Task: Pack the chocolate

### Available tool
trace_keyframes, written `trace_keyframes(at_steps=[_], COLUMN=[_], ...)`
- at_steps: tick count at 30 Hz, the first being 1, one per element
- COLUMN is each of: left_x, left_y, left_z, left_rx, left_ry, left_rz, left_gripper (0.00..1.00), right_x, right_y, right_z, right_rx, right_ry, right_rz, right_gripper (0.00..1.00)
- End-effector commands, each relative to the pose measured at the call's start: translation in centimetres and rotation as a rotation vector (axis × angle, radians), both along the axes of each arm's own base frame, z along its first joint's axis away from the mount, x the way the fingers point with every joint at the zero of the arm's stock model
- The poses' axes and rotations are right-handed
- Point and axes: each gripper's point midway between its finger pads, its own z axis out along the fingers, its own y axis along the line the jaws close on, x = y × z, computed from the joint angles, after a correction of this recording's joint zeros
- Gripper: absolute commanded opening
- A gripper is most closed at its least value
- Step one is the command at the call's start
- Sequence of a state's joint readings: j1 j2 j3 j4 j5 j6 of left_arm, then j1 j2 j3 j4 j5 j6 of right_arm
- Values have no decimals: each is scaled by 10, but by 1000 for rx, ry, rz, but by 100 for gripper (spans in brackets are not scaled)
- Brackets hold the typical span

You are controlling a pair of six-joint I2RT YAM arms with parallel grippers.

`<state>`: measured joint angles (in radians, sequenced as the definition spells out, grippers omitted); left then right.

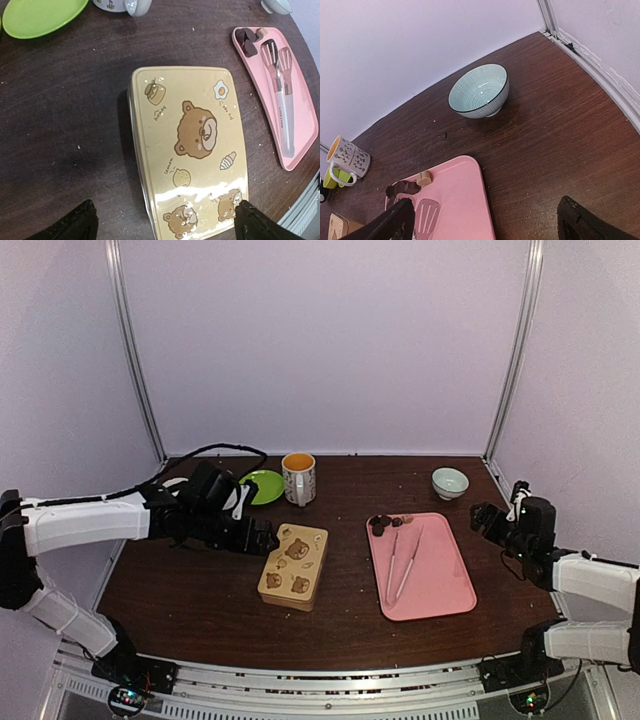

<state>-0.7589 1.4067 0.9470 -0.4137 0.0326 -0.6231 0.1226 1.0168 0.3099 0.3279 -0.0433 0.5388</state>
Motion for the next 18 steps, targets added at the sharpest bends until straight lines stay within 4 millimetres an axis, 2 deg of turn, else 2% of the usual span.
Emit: trace_keyframes(at_steps=[1, 7, 12, 15, 18], left_x=[-2, -5, -5, -5, -2], left_y=[-19, -49, -55, -59, -59], left_z=[-7, -28, -49, -46, -34], left_rx=[72, 286, 319, 291, 275], left_ry=[42, 77, 134, 129, 100], left_rz=[-18, -70, -47, -44, -37], left_gripper=[98, 98, 98, 98, 98], right_x=[7, 11, 11, 11, 10], right_y=[15, 22, 27, 34, 44], right_z=[11, 10, 11, 11, 12], right_rx=[52, 65, 70, 74, 76], right_ry=[-25, -18, -18, -18, -9], right_rz=[68, 99, 130, 159, 192], right_gripper=[100, 100, 100, 100, 100])
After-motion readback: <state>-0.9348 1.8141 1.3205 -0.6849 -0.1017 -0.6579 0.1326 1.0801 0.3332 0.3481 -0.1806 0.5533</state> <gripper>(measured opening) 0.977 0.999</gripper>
